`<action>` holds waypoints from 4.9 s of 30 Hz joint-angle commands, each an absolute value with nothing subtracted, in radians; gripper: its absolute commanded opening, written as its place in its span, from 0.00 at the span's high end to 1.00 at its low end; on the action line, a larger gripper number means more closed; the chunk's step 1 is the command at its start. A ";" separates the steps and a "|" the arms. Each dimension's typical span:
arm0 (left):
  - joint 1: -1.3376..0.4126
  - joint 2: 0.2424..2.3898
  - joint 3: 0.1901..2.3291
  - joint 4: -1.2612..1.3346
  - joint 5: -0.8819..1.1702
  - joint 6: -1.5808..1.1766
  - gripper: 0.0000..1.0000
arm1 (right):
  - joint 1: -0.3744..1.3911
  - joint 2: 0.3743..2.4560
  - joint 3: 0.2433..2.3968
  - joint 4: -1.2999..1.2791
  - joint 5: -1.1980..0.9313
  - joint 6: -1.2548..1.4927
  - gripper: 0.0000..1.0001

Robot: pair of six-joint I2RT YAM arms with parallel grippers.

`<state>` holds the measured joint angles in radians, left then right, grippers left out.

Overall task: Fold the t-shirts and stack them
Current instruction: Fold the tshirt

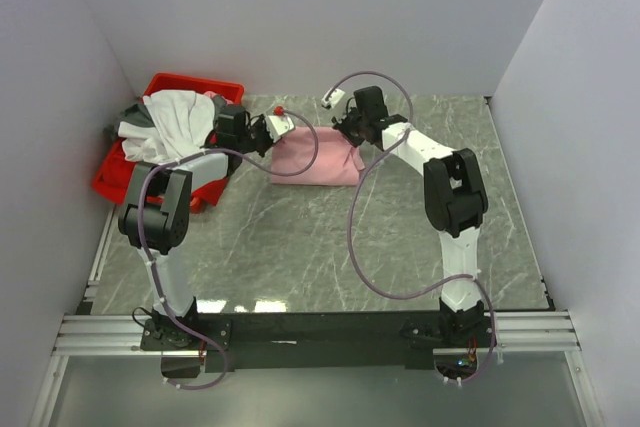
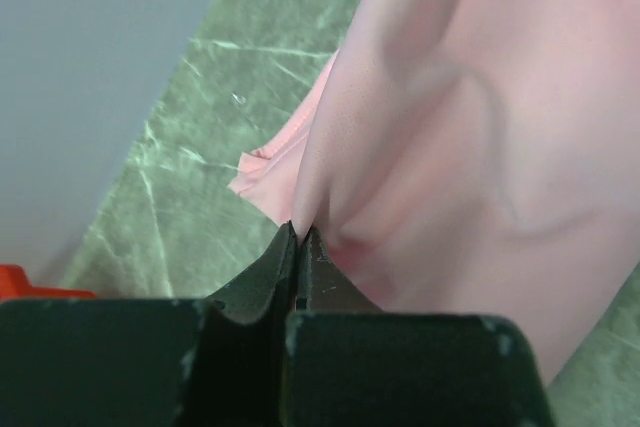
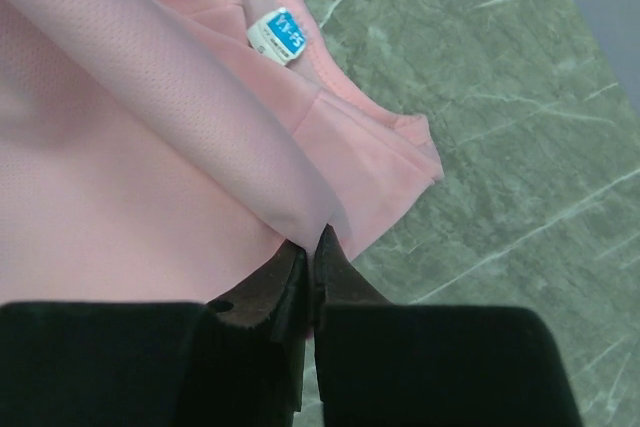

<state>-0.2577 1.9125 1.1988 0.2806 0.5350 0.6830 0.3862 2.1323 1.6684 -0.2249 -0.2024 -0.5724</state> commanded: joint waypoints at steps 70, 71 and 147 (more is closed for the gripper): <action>-1.206 1.275 0.574 -0.110 -0.095 0.374 0.14 | 0.491 1.123 0.477 -0.403 -0.517 -1.318 0.26; -1.207 1.276 0.571 -0.115 -0.091 0.374 0.14 | 0.491 1.120 0.476 -0.394 -0.515 -1.310 0.26; -0.318 1.899 1.136 0.362 0.336 0.520 1.00 | 0.396 2.075 1.640 -0.244 -0.250 -0.589 1.00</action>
<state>-0.3252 1.8778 1.0519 0.3443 0.3138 0.5144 0.4046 2.0766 1.5700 -0.2749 -0.2806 -0.6186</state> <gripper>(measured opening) 0.031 0.030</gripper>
